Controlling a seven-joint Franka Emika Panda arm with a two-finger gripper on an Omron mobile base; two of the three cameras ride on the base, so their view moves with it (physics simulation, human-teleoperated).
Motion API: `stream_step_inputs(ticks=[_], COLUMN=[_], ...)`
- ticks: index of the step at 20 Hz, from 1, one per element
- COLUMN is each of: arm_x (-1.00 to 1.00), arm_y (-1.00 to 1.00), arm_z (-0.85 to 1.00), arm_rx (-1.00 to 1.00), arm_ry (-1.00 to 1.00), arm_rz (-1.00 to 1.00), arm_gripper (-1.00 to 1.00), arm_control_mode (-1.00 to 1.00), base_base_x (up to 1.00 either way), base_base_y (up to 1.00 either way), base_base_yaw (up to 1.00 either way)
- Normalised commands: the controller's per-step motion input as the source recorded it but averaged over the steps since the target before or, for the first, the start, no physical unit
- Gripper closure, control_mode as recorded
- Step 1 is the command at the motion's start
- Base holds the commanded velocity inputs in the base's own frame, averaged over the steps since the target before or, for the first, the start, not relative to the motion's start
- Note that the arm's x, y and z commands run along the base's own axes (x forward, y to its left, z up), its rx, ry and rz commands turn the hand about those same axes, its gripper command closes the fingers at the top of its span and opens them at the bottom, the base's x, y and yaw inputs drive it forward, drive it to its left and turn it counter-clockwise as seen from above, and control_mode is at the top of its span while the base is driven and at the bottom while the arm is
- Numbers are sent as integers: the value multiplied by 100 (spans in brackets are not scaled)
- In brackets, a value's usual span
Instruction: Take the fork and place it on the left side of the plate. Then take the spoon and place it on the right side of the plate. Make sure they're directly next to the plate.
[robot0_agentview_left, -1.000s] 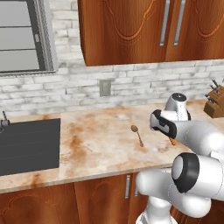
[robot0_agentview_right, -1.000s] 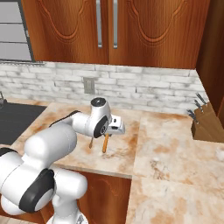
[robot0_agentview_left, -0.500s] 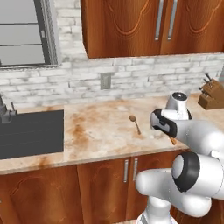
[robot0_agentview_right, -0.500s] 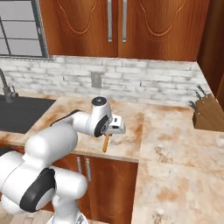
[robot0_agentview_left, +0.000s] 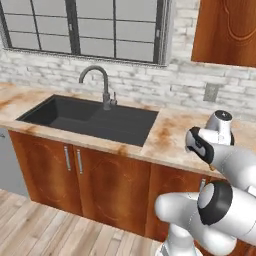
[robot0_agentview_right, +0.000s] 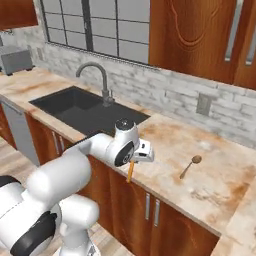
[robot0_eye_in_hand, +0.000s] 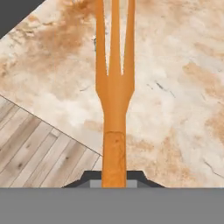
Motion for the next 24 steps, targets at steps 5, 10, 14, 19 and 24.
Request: stream_step_inputs(ticks=[5, 10, 14, 19, 24], arm_x=[0, 0, 0, 0, 0], arm_y=[0, 0, 0, 0, 0], arm_z=[0, 0, 0, 0, 0], arm_rx=[0, 0, 0, 0, 0], arm_ry=[0, 0, 0, 0, 0], arm_rz=[0, 0, 0, 0, 0], arm_gripper=[100, 100, 100, 100, 100], arm_control_mode=[100, 100, 100, 100, 100], base_base_x=[-4, -3, 1, 20, 38], base_base_y=[20, 16, 13, 8, 9], base_base_yaw=[95, 94, 83, 73, 60])
